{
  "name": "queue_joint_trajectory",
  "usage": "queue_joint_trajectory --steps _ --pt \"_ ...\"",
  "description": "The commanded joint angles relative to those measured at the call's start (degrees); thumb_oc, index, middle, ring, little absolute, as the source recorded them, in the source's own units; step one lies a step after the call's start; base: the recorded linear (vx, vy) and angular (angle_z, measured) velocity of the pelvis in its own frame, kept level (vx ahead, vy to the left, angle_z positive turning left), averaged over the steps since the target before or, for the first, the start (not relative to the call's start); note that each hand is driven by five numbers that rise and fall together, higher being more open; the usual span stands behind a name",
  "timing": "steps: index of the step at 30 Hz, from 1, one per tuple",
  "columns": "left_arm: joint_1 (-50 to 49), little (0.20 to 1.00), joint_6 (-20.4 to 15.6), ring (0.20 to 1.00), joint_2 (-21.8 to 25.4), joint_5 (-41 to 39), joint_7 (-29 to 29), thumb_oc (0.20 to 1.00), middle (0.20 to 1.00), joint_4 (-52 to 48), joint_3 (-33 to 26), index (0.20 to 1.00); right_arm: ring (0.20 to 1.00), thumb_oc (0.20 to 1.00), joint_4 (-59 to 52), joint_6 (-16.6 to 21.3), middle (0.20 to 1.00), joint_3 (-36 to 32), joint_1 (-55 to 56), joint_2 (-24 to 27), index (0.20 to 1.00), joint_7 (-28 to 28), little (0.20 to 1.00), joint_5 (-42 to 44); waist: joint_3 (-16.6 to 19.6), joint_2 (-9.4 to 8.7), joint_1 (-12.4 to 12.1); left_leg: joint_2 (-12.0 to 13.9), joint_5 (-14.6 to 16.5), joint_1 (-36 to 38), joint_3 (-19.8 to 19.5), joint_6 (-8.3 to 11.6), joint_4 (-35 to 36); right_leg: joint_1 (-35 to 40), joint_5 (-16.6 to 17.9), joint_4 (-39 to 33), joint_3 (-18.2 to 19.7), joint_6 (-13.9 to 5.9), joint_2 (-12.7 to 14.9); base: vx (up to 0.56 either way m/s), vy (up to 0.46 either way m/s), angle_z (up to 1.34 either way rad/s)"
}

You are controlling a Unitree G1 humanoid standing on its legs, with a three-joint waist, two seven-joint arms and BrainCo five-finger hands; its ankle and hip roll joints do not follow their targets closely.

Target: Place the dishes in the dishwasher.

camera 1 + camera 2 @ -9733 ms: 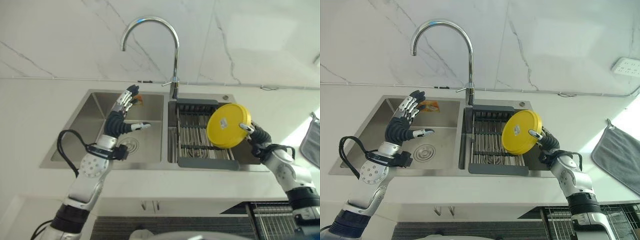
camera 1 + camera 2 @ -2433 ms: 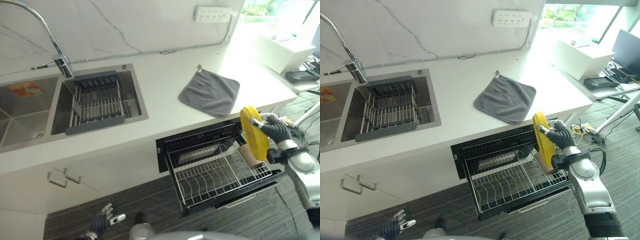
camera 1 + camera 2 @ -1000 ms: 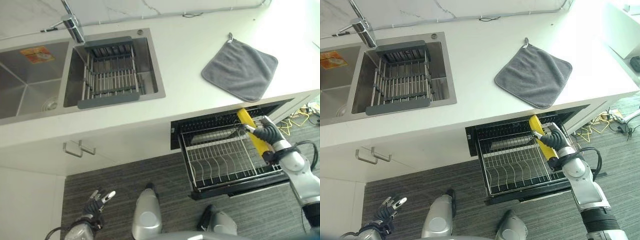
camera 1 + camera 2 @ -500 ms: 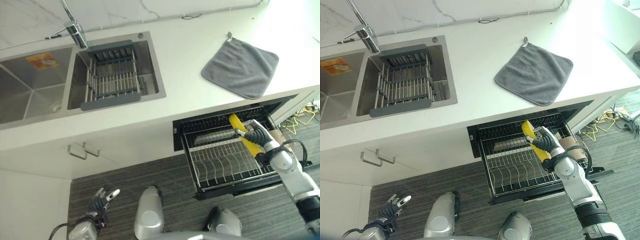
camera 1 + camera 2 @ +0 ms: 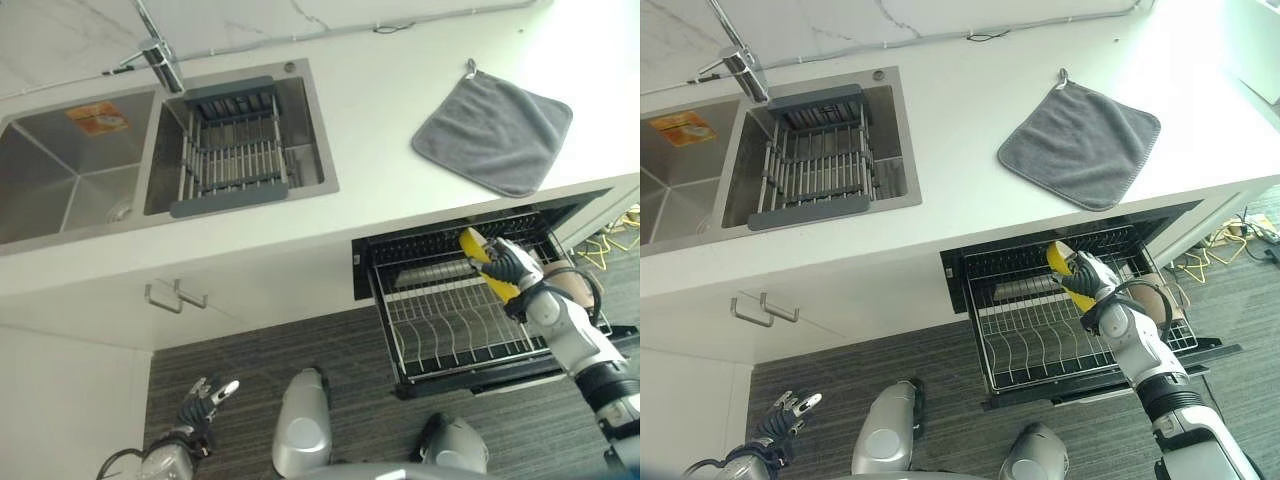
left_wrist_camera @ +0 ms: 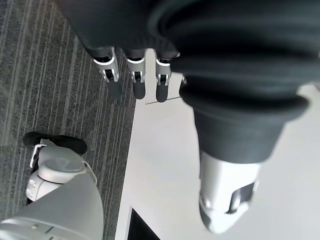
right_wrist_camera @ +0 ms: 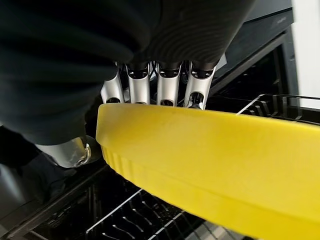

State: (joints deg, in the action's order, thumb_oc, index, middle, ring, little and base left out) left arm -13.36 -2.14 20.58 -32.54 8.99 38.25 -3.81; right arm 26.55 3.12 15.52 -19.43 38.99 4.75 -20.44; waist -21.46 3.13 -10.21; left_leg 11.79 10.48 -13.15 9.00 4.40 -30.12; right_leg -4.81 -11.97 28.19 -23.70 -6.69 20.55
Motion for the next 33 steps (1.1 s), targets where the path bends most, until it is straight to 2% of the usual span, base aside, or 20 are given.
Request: queue_joint_trajectory --steps 1,5,18,27,33 --pt "-1.9 1.000 -1.1 1.000 4.4 1.2 0.0 1.000 1.000 -2.9 3.1 1.000 0.200 0.200 0.8 2.6 0.200 0.8 -5.6 3.4 0.200 4.5 0.200 -3.0 1.5 -0.38 -2.2 1.7 -5.3 1.6 -6.8 1.41 3.3 0.4 1.8 3.3 2.8 0.19 1.3 0.02 0.018 0.06" --pt "-1.5 1.000 -1.5 1.000 5.1 2.1 0.4 1.000 1.000 -4.0 5.4 1.000 0.200 0.200 6.5 2.6 0.200 4.5 -9.8 2.6 0.200 5.8 0.200 -5.1 1.1 0.19 -3.5 1.3 -5.0 1.4 -7.6 1.21 2.6 0.2 1.4 4.8 2.4 0.24 2.0 0.04 0.017 0.08" --pt "-1.1 1.000 -3.7 1.000 5.7 2.6 0.1 1.000 1.000 -5.2 8.8 1.000 0.200 0.200 14.1 0.8 0.200 9.6 -11.6 -0.9 0.200 7.1 0.200 -10.2 0.2 1.04 -4.6 0.4 -4.2 0.2 -8.4 0.72 0.9 -0.8 0.8 7.4 2.5 0.11 3.4 0.01 0.020 0.03" --pt "-0.3 1.000 -4.3 1.000 6.1 1.3 -1.2 1.000 1.000 -6.5 10.7 1.000 0.200 0.200 20.5 0.0 0.200 11.6 -14.2 -2.6 0.200 8.4 0.200 -12.2 -0.9 1.74 -5.3 -0.7 -1.2 -3.2 -9.0 -0.08 -4.4 -4.8 -1.5 14.1 3.9 0.27 6.0 -0.02 0.022 0.06" --pt "0.3 1.000 -5.5 1.000 6.9 -0.5 -1.9 1.000 1.000 -7.4 12.0 1.000 0.200 0.200 26.9 -1.4 0.200 13.3 -16.7 -2.8 0.200 11.2 0.200 -15.9 -2.1 2.57 -6.0 -1.3 -1.5 -5.4 -9.6 -0.46 -4.9 -8.2 -0.8 15.6 4.8 -0.08 6.9 -0.06 0.032 0.01"
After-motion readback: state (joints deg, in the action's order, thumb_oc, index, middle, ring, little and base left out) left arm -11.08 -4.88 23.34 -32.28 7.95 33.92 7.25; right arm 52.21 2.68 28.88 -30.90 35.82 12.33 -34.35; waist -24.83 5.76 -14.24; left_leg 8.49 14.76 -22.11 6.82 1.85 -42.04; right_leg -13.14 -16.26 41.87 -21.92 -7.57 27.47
